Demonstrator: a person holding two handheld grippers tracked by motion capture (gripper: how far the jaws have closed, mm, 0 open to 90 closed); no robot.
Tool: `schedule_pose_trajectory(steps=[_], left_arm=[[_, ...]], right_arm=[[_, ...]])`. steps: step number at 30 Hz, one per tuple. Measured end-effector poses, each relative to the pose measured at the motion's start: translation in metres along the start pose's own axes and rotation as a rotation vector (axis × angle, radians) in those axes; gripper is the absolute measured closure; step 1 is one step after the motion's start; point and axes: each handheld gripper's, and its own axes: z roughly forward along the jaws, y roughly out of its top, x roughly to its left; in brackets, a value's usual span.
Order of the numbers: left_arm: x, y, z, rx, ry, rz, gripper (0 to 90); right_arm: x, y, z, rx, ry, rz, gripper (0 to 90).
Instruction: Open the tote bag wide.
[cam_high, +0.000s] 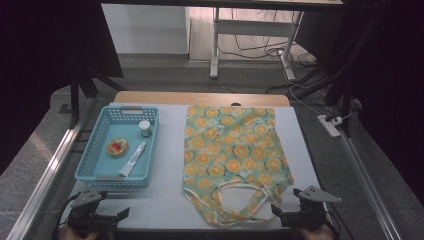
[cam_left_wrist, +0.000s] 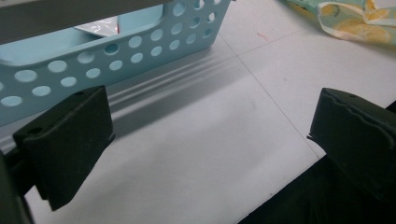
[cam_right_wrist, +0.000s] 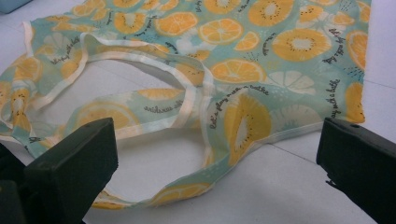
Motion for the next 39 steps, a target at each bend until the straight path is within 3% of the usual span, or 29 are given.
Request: schedule_pose_trajectory(steps=[8,25,39], left_arm=[[-0.0026,0.0004,0.0007,0.009,0.042,0.017,0.0],[-0.0014,-0.0003,0.001,0.018,0.021,0.014,0.0],[-0.0002,-0.0006,0.0004,0.013,0.014,0.006,0.0]], right_arm=[[0.0014,0.0012,0.0016,0.009,0.011,-0.02,0.0],[0.0012,0.0025,0.0042,0.025,0.045,-0.027,0.0],[0.0089,0.0082,0.0041,0.016,0.068,-0.087,0.0]])
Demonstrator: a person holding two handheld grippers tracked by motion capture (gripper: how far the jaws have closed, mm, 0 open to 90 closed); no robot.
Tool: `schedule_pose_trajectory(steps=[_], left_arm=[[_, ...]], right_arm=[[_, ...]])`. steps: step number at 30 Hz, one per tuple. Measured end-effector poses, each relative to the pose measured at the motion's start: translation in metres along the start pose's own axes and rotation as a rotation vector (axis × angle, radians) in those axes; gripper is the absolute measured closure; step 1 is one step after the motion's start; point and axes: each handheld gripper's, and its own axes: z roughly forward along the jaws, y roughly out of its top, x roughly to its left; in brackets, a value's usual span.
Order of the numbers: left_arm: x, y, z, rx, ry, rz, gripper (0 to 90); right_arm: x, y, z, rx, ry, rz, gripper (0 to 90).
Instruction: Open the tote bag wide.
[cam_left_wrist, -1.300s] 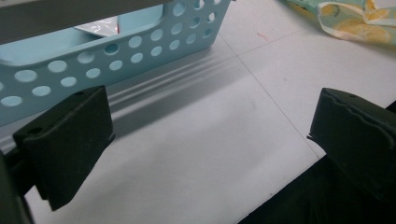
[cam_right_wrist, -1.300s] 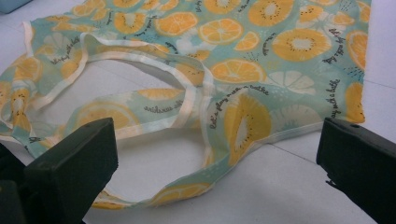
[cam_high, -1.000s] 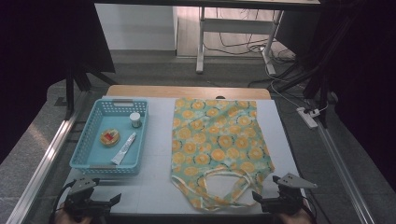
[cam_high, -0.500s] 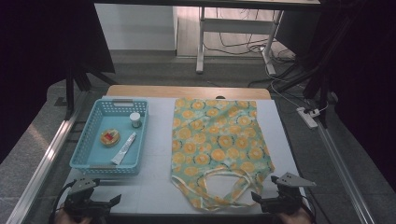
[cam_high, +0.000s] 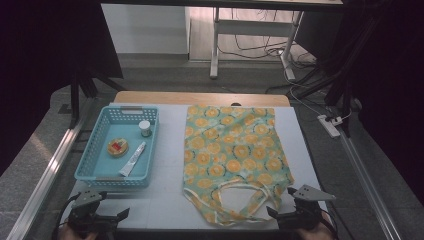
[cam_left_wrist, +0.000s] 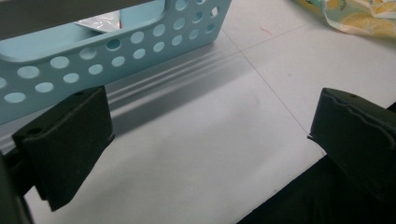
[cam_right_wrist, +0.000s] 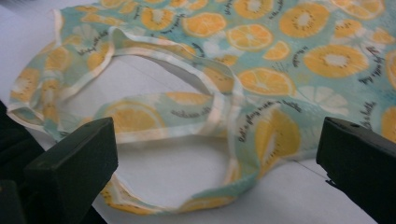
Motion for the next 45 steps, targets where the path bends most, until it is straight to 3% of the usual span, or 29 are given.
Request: schedule_pose_trajectory(steps=[8,19,27,36,45], left_arm=[[0.0,0.0,0.0,-0.002,-0.004,-0.003,0.0],[0.0,0.0,0.0,-0.001,-0.004,-0.001,0.0],[0.0,0.0,0.0,0.003,-0.003,0.001,0.0],[0.0,0.0,0.001,0.003,-0.002,0.002,0.0],[0.0,0.0,0.001,0.003,-0.003,0.003,0.0]], right_arm=[[0.005,0.003,0.005,0.004,0.047,-0.001,0.0],[0.025,0.015,0.019,0.051,0.067,-0.06,0.0],[0.034,0.021,0.026,0.059,0.133,-0.053,0.0],[0.059,0.03,0.048,0.116,0.195,-0.136,0.0],[0.076,0.041,0.064,0.133,0.246,-0.194,1.7]])
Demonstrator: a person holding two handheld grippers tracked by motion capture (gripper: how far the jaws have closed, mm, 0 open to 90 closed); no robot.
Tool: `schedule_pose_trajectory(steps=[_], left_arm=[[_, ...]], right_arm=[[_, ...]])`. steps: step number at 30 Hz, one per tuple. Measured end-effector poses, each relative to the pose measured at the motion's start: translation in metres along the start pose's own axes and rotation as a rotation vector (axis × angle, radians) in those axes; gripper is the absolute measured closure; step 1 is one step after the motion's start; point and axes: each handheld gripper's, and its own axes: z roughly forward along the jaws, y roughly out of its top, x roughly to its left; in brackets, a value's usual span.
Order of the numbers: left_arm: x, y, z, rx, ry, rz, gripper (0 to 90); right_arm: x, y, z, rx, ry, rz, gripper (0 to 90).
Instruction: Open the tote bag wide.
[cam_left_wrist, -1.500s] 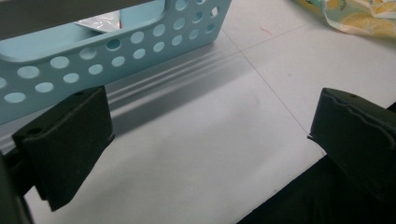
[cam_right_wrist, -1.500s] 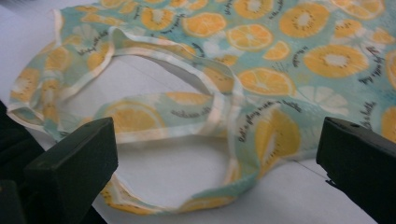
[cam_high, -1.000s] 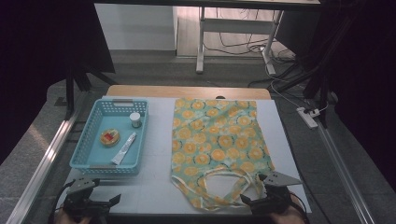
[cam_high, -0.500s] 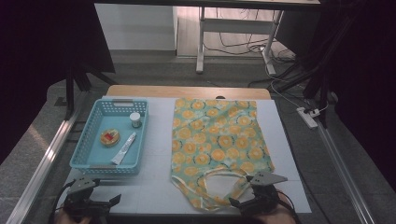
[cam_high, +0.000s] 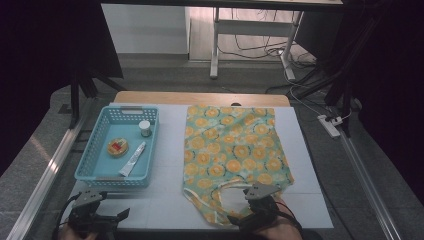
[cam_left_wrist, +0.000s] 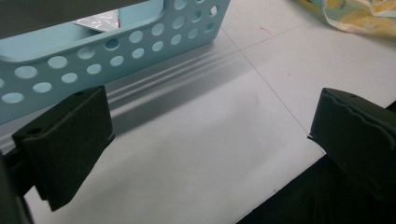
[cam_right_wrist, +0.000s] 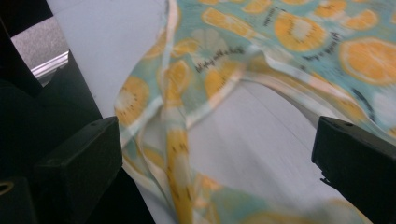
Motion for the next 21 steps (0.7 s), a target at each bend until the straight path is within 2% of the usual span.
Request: schedule_pose_trajectory(steps=[4,7,10,15,16,17,19,21], left_arm=[[0.0,0.0,0.0,-0.001,-0.001,0.0,0.0],[0.0,0.0,0.0,-0.002,-0.001,0.0,0.0],[0.0,0.0,0.0,-0.001,-0.001,0.0,0.0],[0.0,0.0,0.0,-0.001,-0.002,0.001,0.0],[0.0,0.0,0.0,0.001,-0.003,0.002,0.0],[0.0,0.0,0.0,0.001,-0.002,0.002,0.0],[0.0,0.0,0.0,0.001,-0.003,0.003,0.0],[0.0,0.0,0.0,0.0,-0.004,0.003,0.0]], right_arm=[[0.003,0.01,0.011,0.019,0.013,-0.025,4.2],[0.002,0.016,0.023,0.055,0.037,-0.033,10.5],[0.001,0.018,0.031,0.088,0.043,-0.036,17.2],[0.003,0.021,0.041,0.132,0.052,-0.071,31.4],[0.003,0.021,0.041,0.132,0.052,-0.071,31.4],[0.004,0.022,0.046,0.156,0.059,-0.081,39.9],[0.004,0.023,0.049,0.187,0.062,-0.099,51.4],[0.003,0.024,0.05,0.19,0.042,-0.118,65.8]])
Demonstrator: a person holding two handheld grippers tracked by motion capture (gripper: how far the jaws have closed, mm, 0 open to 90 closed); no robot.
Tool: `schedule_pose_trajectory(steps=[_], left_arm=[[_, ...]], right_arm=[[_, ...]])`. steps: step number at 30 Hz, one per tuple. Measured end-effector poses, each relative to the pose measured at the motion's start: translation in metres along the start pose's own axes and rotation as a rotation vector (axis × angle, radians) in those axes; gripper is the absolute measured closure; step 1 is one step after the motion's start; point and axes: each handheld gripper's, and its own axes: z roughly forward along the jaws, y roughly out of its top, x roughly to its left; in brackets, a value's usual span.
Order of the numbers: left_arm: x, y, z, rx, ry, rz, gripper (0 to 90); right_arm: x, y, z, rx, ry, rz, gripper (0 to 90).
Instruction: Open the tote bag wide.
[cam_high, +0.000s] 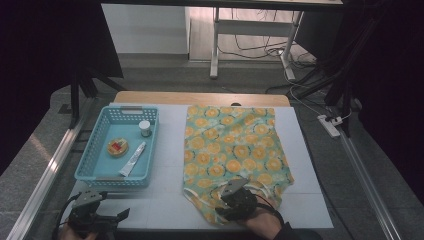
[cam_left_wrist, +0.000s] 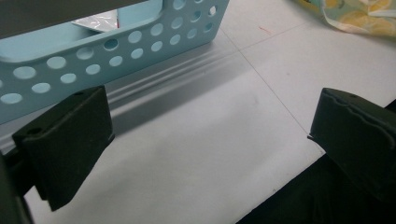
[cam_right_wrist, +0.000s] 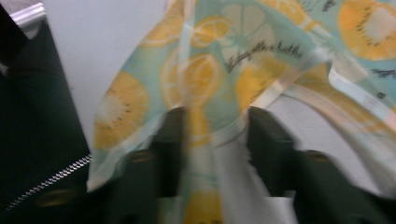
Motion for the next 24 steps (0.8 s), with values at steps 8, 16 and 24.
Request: schedule_pose_trajectory(steps=[8,16,24], left_arm=[[0.0,0.0,0.0,-0.001,-0.002,0.0,0.0],[0.001,0.0,0.0,-0.003,-0.006,-0.007,0.0],[0.001,0.0,0.0,-0.006,-0.009,-0.01,0.0]], right_arm=[[-0.012,0.007,-0.013,-0.042,-0.006,0.012,89.4],[-0.039,0.029,-0.024,-0.086,-0.11,0.006,89.4],[-0.07,0.04,-0.011,-0.057,-0.146,0.029,89.3]])
